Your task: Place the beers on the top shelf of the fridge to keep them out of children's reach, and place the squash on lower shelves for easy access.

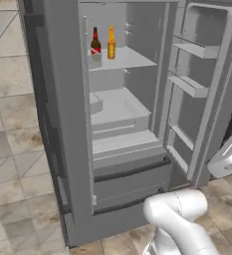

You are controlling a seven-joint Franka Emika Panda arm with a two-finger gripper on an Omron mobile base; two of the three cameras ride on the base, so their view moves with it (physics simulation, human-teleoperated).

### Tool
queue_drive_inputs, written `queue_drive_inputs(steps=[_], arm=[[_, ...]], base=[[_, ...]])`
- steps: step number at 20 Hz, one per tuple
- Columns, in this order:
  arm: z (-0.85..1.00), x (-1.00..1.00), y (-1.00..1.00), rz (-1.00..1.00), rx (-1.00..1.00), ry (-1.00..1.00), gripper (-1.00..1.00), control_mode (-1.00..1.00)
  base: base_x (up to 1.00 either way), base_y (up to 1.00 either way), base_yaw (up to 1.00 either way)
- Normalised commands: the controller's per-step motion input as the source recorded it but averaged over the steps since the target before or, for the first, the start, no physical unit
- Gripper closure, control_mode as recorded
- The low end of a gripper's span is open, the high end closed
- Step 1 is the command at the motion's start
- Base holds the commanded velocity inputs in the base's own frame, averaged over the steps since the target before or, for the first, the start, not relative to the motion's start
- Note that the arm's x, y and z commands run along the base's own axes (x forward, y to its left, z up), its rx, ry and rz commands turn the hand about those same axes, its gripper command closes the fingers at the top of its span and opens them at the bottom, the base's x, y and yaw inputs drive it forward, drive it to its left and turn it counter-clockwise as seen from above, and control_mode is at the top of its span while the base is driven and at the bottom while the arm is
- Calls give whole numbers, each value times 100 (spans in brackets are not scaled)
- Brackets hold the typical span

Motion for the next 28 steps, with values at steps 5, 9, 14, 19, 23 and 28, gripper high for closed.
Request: queue_drive_inputs(steps=[5, 9, 14, 19, 23, 28], arm=[[0, 0, 0, 0, 0, 0, -100, 100], [0, 0, 0, 0, 0, 0, -100, 100], [0, 0, 0, 0, 0, 0, -100, 100], [0, 0, 0, 0, 0, 0, -100, 100], [0, 0, 0, 0, 0, 0, -100, 100], [0, 0, 0, 0, 0, 0, -100, 100]], base=[[-29, -77, -38], [0, -76, -46], [2, -76, -48], [20, -70, -45], [54, -43, -28], [87, -19, -4]])
